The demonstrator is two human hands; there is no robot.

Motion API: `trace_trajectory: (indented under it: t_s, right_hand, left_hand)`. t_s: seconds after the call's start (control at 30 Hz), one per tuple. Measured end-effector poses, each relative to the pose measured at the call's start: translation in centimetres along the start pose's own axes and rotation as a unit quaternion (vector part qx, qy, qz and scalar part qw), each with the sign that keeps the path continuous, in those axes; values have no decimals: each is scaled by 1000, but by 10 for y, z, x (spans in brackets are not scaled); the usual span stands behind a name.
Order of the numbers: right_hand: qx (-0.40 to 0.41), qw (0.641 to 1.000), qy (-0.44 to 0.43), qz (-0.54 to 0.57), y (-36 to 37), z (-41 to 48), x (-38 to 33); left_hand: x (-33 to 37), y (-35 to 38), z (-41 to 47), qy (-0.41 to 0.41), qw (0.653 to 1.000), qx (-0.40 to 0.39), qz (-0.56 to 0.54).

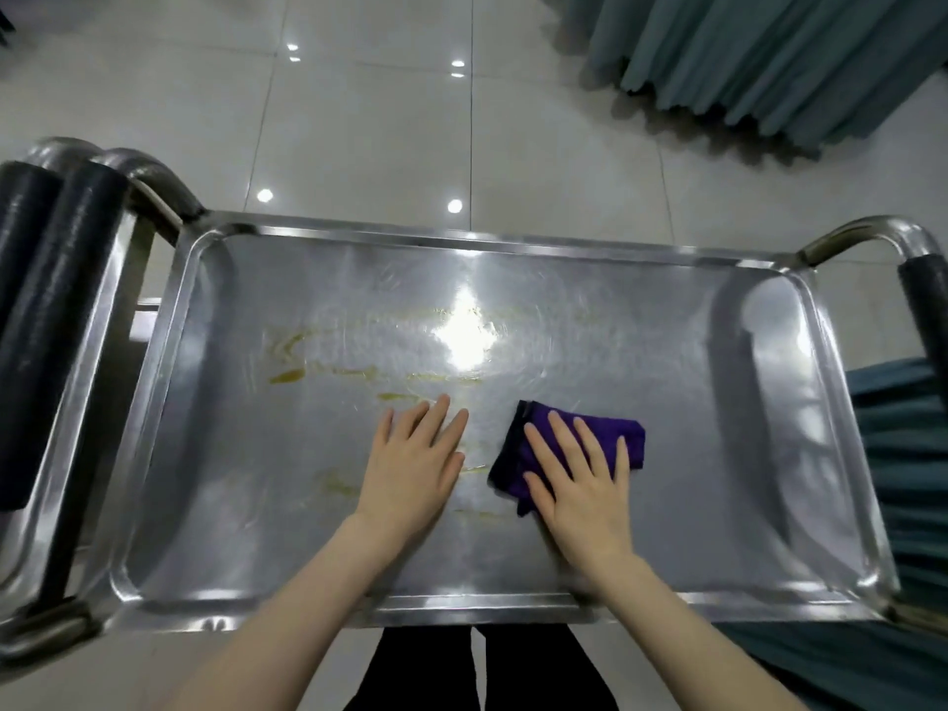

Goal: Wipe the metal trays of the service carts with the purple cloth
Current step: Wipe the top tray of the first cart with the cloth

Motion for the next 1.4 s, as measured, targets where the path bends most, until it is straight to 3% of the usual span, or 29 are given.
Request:
trace_trajectory:
  t_s: [0.27, 0.37, 0.6, 0.73, 0.8, 0.97, 1.07, 1.13, 1.27, 1.4]
  right_hand:
    - [25, 991, 112, 64, -34, 185, 51]
    - [30, 990, 119, 71, -32, 194, 47]
    - [64, 992, -106, 21, 3, 42, 3]
    - [51, 980, -194, 13, 8, 48, 6]
    - [55, 983, -175, 15, -5, 87, 15]
    - [58, 995, -5, 76, -32, 210, 37]
    - [61, 996, 39, 53, -29, 221, 19]
    - [53, 997, 11, 46, -24, 194, 1]
    - [41, 991, -130, 14, -4, 96, -33]
    - [31, 972, -232, -7, 13, 39, -44]
  left_hand:
    - [2, -2, 0, -16, 1000, 2, -12]
    - [3, -3, -1, -22, 1000, 11, -15]
    - [-2, -5, -1, -30, 998, 38, -30]
    - [-4, 0, 1, -33, 997, 47, -46]
    - [-4, 1, 1, -35, 997, 56, -48]
    - [-2, 7, 0, -57, 995, 69, -51]
    - [0, 9, 0, -75, 994, 62, -53]
    - [0, 8, -3, -75, 994, 62, -54]
    - [-7, 3, -4, -46, 997, 59, -21]
    - [-29, -5, -14, -90, 995, 53, 6]
Point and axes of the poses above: each hand's wrist, its own z-axis towards the middle knuckle, its own y-axis out of the palm, x = y × z, the point moved 5 cm from there along z, towards the middle knuckle, and after that the axes turned 2 degrees about y, right-handed, at the moved point
